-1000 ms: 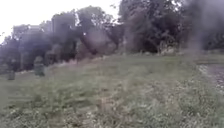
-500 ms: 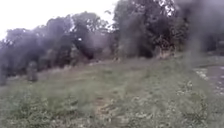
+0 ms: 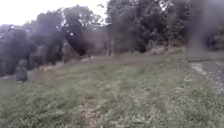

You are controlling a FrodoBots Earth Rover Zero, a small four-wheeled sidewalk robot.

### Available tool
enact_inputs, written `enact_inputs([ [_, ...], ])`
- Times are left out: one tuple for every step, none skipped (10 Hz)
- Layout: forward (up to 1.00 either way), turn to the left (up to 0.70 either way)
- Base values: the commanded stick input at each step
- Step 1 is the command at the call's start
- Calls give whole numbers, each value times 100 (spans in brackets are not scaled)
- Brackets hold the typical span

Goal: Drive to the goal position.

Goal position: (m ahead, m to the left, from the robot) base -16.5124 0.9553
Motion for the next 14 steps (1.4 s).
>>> enact_inputs([
  [45, -27],
  [45, -27],
  [45, -27],
  [45, -27],
  [45, -27],
  [45, -27],
  [45, -27],
  [45, -27],
  [45, -27],
  [45, -27],
  [45, -27],
  [45, -27],
  [45, -27],
  [45, -27],
])
